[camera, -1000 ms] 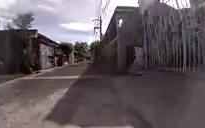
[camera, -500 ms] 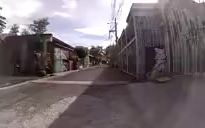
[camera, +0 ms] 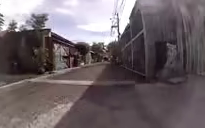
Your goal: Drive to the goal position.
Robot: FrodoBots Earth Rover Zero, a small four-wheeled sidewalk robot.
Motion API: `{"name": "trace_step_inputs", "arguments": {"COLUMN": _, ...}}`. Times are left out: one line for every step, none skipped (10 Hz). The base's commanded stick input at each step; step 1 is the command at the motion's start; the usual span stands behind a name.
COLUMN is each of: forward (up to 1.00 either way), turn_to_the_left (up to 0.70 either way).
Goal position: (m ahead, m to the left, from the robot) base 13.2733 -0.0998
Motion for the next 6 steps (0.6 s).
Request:
{"name": "trace_step_inputs", "arguments": {"forward": 0.85, "turn_to_the_left": 0.0}}
{"name": "trace_step_inputs", "arguments": {"forward": 0.85, "turn_to_the_left": 0.0}}
{"name": "trace_step_inputs", "arguments": {"forward": 0.85, "turn_to_the_left": 0.0}}
{"name": "trace_step_inputs", "arguments": {"forward": 0.85, "turn_to_the_left": 0.0}}
{"name": "trace_step_inputs", "arguments": {"forward": 0.85, "turn_to_the_left": 0.0}}
{"name": "trace_step_inputs", "arguments": {"forward": 0.85, "turn_to_the_left": 0.0}}
